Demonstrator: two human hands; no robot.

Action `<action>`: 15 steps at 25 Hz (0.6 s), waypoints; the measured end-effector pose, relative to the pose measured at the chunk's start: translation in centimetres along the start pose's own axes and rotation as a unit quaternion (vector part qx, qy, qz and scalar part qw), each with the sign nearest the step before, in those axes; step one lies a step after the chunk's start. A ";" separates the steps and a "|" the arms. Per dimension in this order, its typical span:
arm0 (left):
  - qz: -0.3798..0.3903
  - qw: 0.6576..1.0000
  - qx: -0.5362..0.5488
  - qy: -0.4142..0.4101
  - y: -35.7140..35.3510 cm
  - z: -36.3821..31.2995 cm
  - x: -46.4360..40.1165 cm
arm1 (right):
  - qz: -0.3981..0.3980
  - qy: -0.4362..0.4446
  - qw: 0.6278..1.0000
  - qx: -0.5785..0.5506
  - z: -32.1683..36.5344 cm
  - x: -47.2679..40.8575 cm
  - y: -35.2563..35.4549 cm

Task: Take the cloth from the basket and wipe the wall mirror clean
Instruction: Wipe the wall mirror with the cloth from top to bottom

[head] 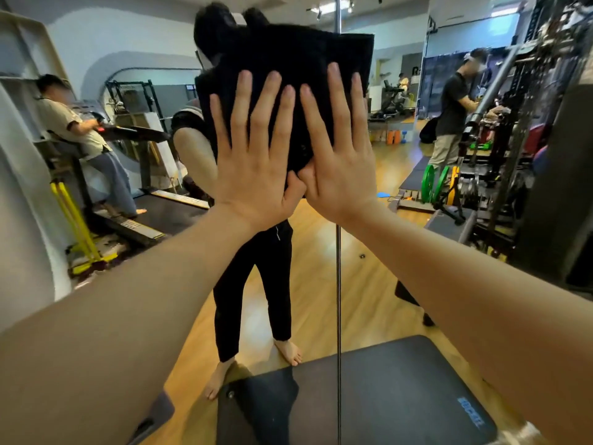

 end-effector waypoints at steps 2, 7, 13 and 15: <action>0.012 1.000 0.017 0.001 -2.2 -2.0 3.8 | 0.017 -0.003 1.000 -0.010 -0.2 4.4 -1.3; 0.069 0.996 0.045 -0.014 -7.7 -6.8 14.0 | 0.110 -0.005 0.994 -0.005 0.4 16.3 -5.3; 0.089 0.995 0.038 -0.038 -8.7 -6.8 16.8 | 0.102 -0.047 0.993 -0.027 2.1 18.8 -6.6; 0.093 0.994 0.015 -0.050 -8.5 -6.0 16.9 | 0.097 -0.072 0.992 -0.043 2.9 18.3 -6.7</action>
Point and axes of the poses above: each hand's wrist, its own x-axis away from the middle knuckle, its own y-axis out of the back of the hand, z = x × y, the point moved 9 cm from there along -x, towards the middle knuckle, and after that the axes turned 7 degrees about z, right-handed, at the moved point
